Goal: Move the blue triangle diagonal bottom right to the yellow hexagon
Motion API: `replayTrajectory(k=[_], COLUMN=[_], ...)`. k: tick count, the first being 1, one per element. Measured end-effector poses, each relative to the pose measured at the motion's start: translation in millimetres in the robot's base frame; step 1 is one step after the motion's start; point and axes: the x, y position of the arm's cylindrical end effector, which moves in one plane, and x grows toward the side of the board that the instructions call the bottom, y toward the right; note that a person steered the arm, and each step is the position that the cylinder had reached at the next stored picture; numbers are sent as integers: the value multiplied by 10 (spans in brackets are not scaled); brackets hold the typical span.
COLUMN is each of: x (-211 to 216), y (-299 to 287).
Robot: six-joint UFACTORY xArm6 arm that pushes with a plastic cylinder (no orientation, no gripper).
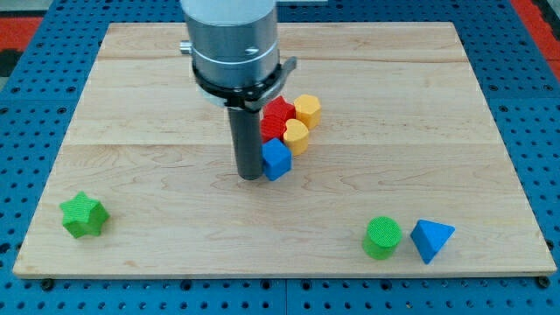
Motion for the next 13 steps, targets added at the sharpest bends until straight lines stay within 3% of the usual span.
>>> replayTrajectory(k=[2,3,4,5,8,9,11,12,13], x=[138,739,1265,1261,1253,1081,906,797,397], y=[370,325,879,976,2458,2556,1635,1490,1366])
